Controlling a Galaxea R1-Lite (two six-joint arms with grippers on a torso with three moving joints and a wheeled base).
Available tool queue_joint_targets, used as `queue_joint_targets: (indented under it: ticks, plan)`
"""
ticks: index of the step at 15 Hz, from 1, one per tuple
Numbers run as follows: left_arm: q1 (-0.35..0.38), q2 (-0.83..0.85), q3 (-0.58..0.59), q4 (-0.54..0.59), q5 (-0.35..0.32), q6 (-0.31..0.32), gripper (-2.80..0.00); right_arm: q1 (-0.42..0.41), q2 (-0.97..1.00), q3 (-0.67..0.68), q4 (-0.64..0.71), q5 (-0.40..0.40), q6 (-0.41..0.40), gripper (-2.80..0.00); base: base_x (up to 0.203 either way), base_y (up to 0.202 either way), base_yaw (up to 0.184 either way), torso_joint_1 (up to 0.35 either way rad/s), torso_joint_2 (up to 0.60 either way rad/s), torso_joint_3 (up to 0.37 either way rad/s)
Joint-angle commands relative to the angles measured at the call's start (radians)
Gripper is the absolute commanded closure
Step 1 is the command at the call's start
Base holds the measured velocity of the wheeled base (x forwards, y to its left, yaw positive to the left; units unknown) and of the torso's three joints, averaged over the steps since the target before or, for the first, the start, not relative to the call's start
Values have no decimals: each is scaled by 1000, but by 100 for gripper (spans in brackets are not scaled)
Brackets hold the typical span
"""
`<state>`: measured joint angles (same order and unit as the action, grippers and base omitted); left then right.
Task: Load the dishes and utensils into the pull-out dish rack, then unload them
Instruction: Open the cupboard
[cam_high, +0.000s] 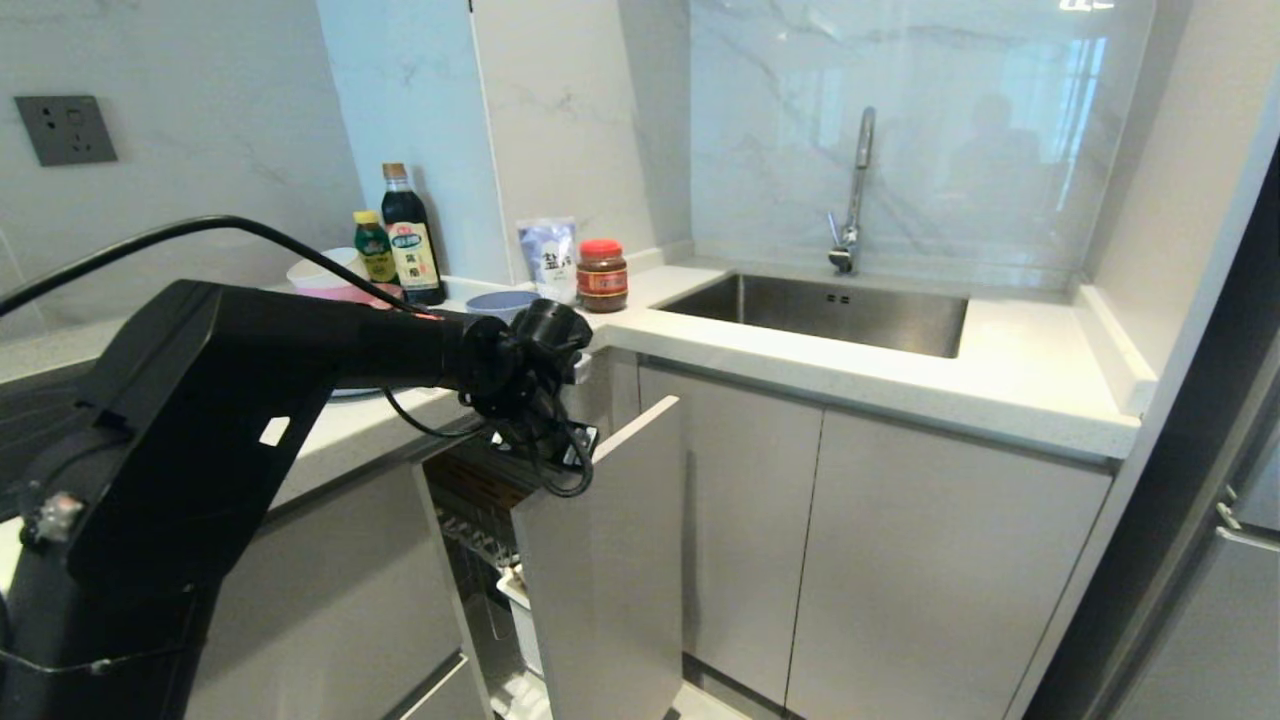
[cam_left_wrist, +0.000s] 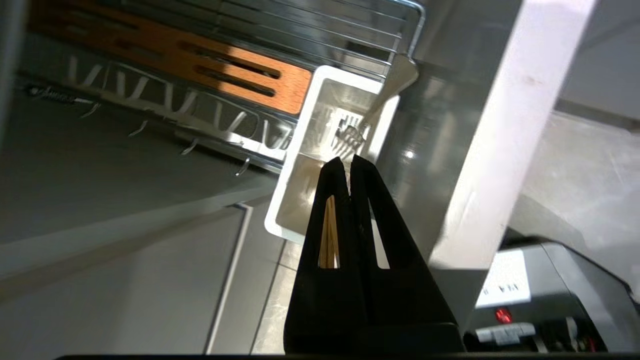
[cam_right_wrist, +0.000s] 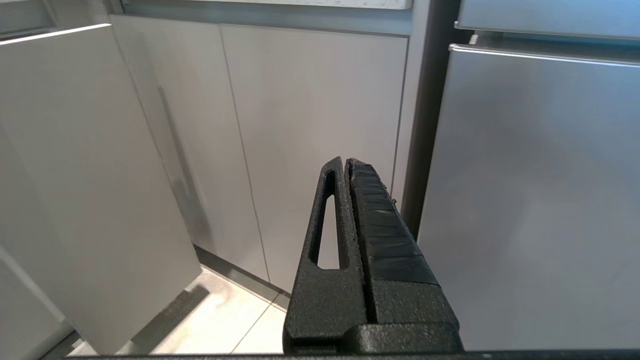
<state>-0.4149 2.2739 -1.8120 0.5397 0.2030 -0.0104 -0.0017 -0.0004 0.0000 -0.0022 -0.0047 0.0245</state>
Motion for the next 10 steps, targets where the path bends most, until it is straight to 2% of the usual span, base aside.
queue_joint_targets:
  ticks: [1, 6, 10]
  plan:
    - [-25, -33, 22, 11, -24, 0, 0, 0, -3, 2, -1, 0, 0, 0, 0, 0, 0, 0, 0, 0]
    - [-50, -58, 25, 61, -138, -5, 0, 0, -4, 2, -1, 0, 0, 0, 0, 0, 0, 0, 0, 0]
    - [-71, -75, 41, 72, -197, -11, 0, 0, -3, 2, -1, 0, 0, 0, 0, 0, 0, 0, 0, 0]
